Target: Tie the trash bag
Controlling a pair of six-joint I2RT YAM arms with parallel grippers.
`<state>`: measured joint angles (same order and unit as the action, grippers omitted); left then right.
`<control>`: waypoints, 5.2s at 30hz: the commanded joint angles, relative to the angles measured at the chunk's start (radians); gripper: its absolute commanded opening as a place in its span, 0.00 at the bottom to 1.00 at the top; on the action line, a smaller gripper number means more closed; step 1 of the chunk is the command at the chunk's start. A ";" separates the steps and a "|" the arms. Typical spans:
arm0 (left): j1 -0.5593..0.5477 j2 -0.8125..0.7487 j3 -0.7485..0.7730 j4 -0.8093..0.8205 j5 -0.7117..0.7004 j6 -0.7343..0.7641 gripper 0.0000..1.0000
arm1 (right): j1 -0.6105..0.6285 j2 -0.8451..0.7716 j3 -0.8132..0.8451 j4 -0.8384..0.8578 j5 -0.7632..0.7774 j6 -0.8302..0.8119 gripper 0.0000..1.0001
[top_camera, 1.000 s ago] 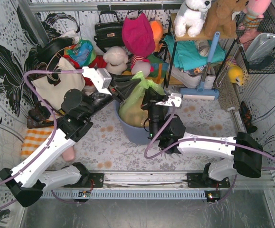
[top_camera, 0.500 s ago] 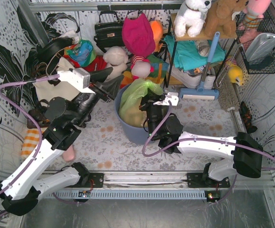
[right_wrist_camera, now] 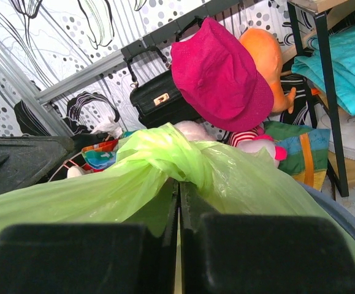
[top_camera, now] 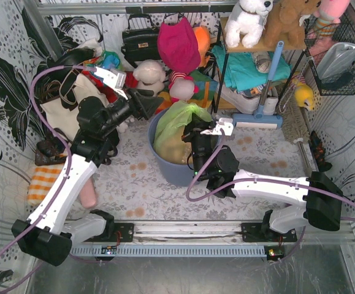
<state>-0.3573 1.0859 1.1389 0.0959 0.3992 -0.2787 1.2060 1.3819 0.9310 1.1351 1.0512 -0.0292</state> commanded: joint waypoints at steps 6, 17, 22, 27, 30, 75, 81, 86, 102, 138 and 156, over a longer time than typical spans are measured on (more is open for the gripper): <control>0.060 0.113 -0.015 0.334 0.454 -0.242 0.61 | -0.005 -0.027 0.028 0.001 -0.005 0.009 0.00; 0.057 0.184 0.002 0.310 0.477 -0.216 0.54 | -0.005 -0.024 0.038 -0.008 -0.013 0.005 0.00; 0.055 0.181 -0.011 0.300 0.458 -0.205 0.51 | -0.005 -0.024 0.037 -0.008 -0.016 0.009 0.00; 0.049 0.189 -0.004 0.276 0.458 -0.190 0.41 | -0.006 -0.014 0.044 -0.009 -0.024 0.014 0.00; 0.044 0.188 -0.011 0.281 0.466 -0.189 0.30 | -0.007 -0.012 0.046 -0.011 -0.028 0.018 0.00; 0.027 0.085 0.138 -0.188 0.227 0.115 0.55 | -0.054 0.064 -0.005 0.210 -0.206 -0.065 0.00; 0.026 0.161 0.154 -0.144 0.376 0.096 0.58 | -0.053 0.062 -0.010 0.210 -0.206 -0.061 0.00; 0.026 0.206 0.163 -0.148 0.397 0.105 0.59 | -0.054 0.066 -0.011 0.218 -0.209 -0.060 0.00; 0.026 0.142 0.089 -0.132 0.518 0.095 0.00 | -0.054 0.082 -0.024 0.255 -0.225 -0.093 0.00; -0.011 -0.011 -0.163 -0.201 0.583 0.101 0.00 | -0.087 0.160 -0.006 0.486 -0.476 -0.273 0.00; -0.009 -0.189 -0.041 -0.228 0.114 0.104 0.51 | -0.090 0.105 -0.066 0.399 -0.712 -0.147 0.00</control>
<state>-0.3603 0.9424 1.0534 -0.2104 0.6956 -0.1440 1.1183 1.5139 0.8780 1.5036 0.3790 -0.2024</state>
